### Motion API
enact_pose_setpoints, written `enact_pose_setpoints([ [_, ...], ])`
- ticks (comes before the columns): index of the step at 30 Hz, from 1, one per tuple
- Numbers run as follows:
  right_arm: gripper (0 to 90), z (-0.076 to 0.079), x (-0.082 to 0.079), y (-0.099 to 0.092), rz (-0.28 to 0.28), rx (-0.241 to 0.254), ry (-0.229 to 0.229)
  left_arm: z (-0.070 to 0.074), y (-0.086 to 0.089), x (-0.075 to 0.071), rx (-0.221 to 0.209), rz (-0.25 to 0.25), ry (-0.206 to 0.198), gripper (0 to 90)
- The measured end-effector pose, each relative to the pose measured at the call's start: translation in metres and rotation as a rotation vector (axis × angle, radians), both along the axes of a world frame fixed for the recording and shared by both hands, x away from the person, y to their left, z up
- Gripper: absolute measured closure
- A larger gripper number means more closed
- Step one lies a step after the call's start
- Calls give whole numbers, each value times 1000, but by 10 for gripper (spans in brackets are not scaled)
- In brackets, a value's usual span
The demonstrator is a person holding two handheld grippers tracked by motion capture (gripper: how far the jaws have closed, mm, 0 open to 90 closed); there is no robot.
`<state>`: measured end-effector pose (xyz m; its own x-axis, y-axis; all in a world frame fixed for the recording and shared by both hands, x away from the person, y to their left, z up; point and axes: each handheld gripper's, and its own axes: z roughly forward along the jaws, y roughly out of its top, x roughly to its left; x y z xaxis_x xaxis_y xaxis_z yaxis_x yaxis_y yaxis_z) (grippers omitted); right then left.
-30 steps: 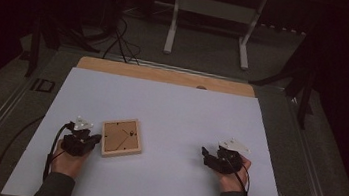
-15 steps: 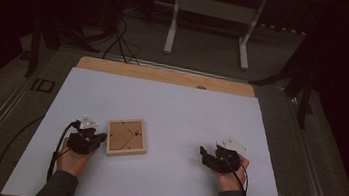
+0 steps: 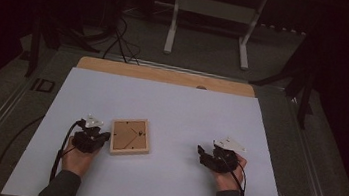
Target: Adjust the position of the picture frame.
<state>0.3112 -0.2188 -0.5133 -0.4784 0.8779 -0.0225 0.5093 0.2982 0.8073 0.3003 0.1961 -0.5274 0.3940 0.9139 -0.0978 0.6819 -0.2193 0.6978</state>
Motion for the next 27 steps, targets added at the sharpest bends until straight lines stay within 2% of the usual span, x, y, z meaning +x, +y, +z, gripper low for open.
enact_pose_setpoints([
  [4, 346, 2, -2, 5, 15, -6, -10, 0, -4, 2, 3, -10, -3, 895],
  [7, 346, 4, -3, 12, 34, -14, -17, 0, -8, 4, -22, -18, 5, 895],
  [10, 346, 5, -2, 18, 46, -22, -22, 0, -14, 6, -9, -32, -3, 895],
  [16, 361, 8, 1, 22, 55, -20, -30, -1, -23, 9, -21, -49, -2, 895],
  [22, 390, 11, 7, 26, 63, -7, -33, -1, -31, 11, -12, -65, -7, 895],
  [27, 413, 13, 14, 40, 96, -20, -44, -1, -35, 13, -4, -76, -14, 895],
])
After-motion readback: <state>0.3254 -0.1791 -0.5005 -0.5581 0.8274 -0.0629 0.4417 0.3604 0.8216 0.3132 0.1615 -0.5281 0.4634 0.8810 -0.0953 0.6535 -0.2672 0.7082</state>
